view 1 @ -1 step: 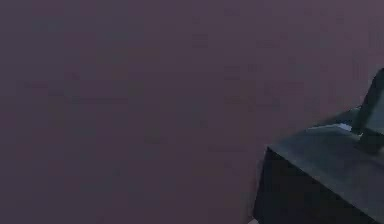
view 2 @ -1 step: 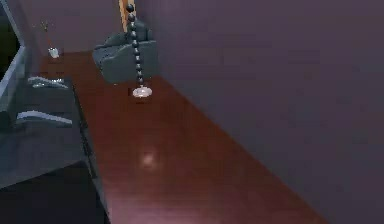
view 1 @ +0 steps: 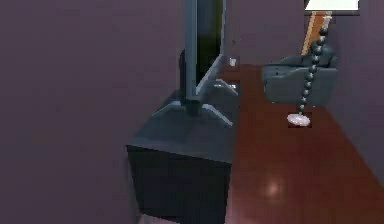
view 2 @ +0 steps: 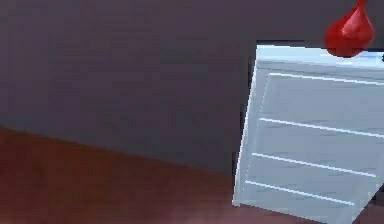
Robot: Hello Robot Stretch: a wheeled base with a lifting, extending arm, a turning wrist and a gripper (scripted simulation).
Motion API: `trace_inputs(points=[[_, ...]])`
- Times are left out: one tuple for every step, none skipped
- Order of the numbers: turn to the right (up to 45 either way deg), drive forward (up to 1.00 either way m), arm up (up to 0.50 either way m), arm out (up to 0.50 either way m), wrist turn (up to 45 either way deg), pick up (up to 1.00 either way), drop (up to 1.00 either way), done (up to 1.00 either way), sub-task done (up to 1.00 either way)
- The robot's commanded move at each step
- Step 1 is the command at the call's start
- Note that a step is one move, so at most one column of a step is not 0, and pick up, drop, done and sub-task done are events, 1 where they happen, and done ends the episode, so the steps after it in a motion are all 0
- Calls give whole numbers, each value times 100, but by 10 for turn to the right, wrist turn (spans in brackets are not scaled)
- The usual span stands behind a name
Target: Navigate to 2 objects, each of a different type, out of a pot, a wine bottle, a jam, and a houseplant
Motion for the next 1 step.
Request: trace_inputs(points=[[390, 0, 0, 0, 0, 0, 0, 0, 0]])
